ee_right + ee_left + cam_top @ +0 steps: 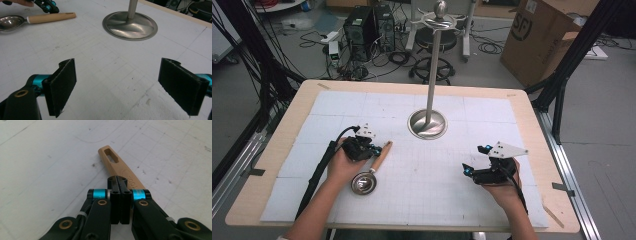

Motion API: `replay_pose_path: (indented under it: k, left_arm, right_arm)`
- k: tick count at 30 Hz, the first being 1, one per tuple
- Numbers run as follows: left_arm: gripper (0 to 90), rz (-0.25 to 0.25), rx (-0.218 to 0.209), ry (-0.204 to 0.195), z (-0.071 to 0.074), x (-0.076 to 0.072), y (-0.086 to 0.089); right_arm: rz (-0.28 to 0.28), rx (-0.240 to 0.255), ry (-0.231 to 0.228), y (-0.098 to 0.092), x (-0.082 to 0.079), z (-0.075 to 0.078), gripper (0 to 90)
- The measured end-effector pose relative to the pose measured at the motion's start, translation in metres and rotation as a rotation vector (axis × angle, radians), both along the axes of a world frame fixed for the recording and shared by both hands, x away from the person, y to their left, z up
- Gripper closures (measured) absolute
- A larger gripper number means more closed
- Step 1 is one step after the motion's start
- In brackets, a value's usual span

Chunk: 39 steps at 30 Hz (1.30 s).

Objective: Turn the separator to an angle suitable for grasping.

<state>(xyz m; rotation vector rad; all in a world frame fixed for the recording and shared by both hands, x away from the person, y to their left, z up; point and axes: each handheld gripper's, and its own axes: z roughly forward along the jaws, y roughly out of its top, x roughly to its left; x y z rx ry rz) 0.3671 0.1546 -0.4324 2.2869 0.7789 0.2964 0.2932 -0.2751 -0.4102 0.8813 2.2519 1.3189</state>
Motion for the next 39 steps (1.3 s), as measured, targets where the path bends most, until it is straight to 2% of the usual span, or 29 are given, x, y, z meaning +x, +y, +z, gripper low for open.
replay_pose_path:
  k: [2, 3, 7, 9, 12, 14, 16, 23, 29, 33, 34, 37, 39]
  left_arm:
    - [89.6, -0.013, 0.000, 0.008, 0.000, 0.000, -0.006]
    - [89.6, -0.035, 0.001, 0.012, 0.002, 0.000, -0.010]
    - [89.6, -0.045, -0.001, 0.015, 0.005, -0.001, -0.017]
    - [89.6, -0.066, 0.007, 0.018, 0.005, -0.002, -0.021]
    - [89.6, -0.085, -0.009, 0.027, 0.004, -0.006, -0.026]
    - [89.6, -0.106, -0.008, 0.044, 0.005, -0.008, -0.028]
    - [89.6, -0.127, 0.005, 0.048, 0.006, -0.010, -0.030]
    - [89.6, -0.164, 0.000, 0.052, 0.010, -0.017, -0.032]
    - [88.0, -0.170, -0.016, 0.038, 0.011, -0.020, -0.032]
    - [81.0, -0.165, -0.051, 0.022, 0.015, -0.025, -0.024]
    - [81.0, -0.172, -0.074, 0.014, 0.016, -0.027, -0.020]
    - [72.6, -0.181, -0.161, 0.006, 0.019, -0.034, -0.007]
    - [70.2, -0.177, -0.193, -0.008, 0.019, -0.037, 0.000]
  right_arm:
    - [-0.003, -0.001, 0.003, 0.000, 0.000, 0.000, 13.6]
    - [-0.003, -0.002, 0.001, 0.000, 0.000, 0.000, 13.6]
    - [-0.002, 0.000, 0.000, 0.001, -0.001, 0.000, 14.4]
    - [-0.003, -0.005, -0.012, 0.001, -0.002, 0.001, 14.8]
    - [-0.006, 0.018, -0.037, -0.001, -0.004, 0.004, 14.9]
    - [-0.009, 0.015, -0.023, -0.001, -0.004, 0.003, 14.9]
    - [-0.007, 0.012, -0.026, -0.001, -0.003, 0.002, 14.9]
    - [-0.008, 0.002, -0.016, 0.000, -0.003, 0.001, 14.9]
    - [-0.011, 0.005, -0.014, 0.000, -0.004, 0.001, 14.9]
    - [-0.011, 0.003, -0.018, -0.002, -0.004, 0.000, 14.9]
    - [-0.011, 0.003, -0.018, -0.002, -0.004, 0.000, 14.9]
    - [-0.018, 0.005, -0.013, -0.003, -0.004, -0.001, 14.9]
    - [-0.021, 0.003, -0.008, -0.002, -0.004, -0.002, 14.9]
